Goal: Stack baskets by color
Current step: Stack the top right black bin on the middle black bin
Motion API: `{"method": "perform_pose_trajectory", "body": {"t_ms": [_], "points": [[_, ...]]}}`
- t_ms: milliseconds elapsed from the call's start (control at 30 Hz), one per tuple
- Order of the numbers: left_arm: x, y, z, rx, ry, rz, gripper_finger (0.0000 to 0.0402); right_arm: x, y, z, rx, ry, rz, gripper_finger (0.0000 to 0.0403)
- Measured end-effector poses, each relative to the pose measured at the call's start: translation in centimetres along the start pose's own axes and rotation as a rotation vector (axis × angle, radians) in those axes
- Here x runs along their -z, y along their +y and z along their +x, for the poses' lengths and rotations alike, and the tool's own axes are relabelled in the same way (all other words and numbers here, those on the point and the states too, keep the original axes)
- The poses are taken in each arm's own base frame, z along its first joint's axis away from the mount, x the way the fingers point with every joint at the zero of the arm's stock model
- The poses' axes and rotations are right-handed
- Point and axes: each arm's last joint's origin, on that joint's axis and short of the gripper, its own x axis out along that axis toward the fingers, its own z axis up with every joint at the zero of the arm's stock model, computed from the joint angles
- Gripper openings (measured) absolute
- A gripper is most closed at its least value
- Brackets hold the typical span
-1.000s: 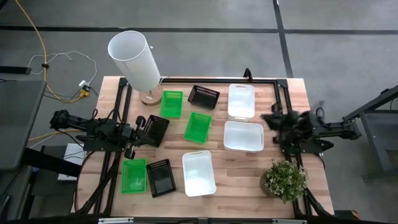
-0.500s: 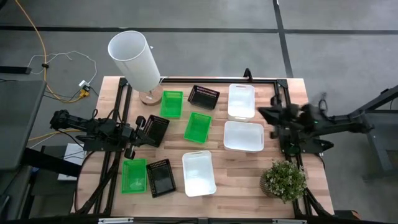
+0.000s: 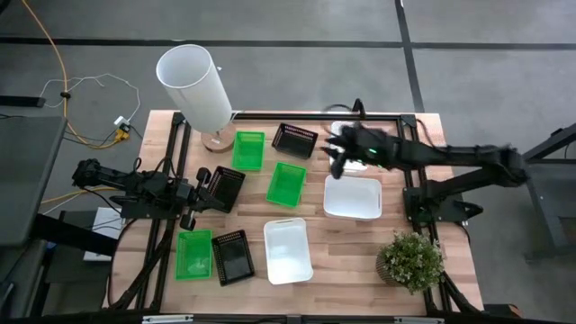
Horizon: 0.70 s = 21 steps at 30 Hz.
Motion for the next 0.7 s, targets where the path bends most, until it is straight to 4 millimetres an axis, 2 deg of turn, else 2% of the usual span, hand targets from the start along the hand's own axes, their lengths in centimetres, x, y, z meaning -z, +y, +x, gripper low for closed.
{"method": "perform_pose_trajectory", "body": {"t_ms": [167,367,500,700], "points": [[0.0,0.0,0.0,0.000,0.000,0.000,0.0000,0.0,-0.2,5.6,-0.025,0.156,-0.104,0.0176],[0.0,0.0,0.0,0.000,0.000,0.000,0.0000,1.8,-0.8,11.0,-0.015,0.308,-0.192,0.0181],[0.0,0.0,0.0,0.000,0.001,0.000,0.0000,3.3,-1.6,13.2,-0.018,0.375,-0.128,0.0181],[0.0,0.0,0.0,0.000,0.000,0.000,0.0000,4.9,-2.4,15.0,-0.062,0.424,-0.065,0.0181]]}}
